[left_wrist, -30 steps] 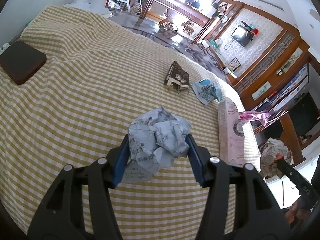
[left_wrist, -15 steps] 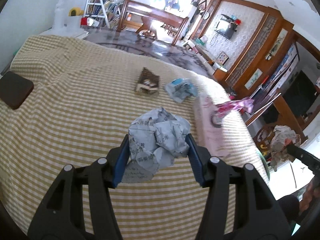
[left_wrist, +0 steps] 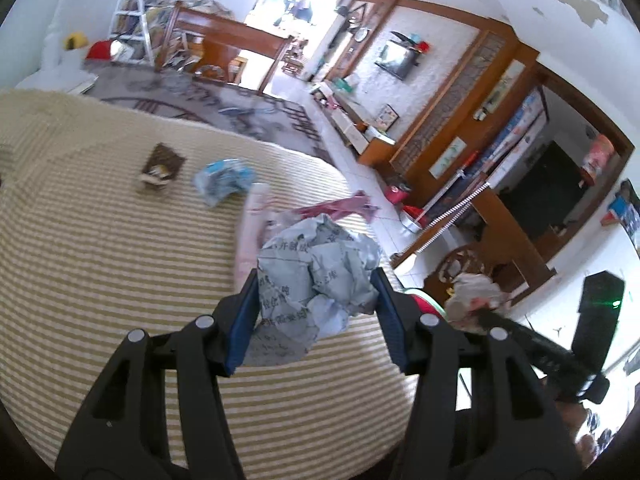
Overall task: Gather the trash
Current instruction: 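Carry the blue paper with the left tool while the right tool carries brown-red paper to the bin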
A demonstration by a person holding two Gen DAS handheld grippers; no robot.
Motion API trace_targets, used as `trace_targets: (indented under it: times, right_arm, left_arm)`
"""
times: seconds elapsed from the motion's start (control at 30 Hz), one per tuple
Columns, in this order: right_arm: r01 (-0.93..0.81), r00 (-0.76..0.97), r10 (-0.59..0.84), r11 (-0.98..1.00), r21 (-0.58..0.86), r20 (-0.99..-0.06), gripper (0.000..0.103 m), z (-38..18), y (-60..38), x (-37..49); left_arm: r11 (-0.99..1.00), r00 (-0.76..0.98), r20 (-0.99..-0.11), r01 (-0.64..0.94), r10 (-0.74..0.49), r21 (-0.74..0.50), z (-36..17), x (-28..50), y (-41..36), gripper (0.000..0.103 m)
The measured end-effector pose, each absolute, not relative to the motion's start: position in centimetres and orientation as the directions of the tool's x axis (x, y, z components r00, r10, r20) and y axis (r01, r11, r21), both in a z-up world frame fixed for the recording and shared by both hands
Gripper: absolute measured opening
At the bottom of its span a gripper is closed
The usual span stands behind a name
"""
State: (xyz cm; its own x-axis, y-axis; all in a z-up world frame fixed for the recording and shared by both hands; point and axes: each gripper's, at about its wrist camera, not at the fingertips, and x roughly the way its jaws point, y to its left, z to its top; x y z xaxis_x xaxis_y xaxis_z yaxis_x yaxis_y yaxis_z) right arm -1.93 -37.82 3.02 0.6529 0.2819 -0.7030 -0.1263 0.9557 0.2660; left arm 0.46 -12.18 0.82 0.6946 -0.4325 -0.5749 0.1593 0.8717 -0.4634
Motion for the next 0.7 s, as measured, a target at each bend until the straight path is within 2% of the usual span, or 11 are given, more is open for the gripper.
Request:
trace_targets:
  times: [0.23,0.7]
  right_arm:
    - [-0.038,0.667,0.257,0.949,0.314,-0.699,0.033,1.7,-42.2,-3.4]
    - [0.235,0.703,0.109,0.897,0.374,-0.703,0.033,-0.6,-53.6,-5.6]
  left_arm:
    - [0.868,0.672,-0.566,0.259,-0.478,-0.424,2.9,0.9,-17.8,0.053]
    - [0.804,0.524,-0.612,0.427,-0.593,-0.414,1.7,4.2,-28.6,0.053]
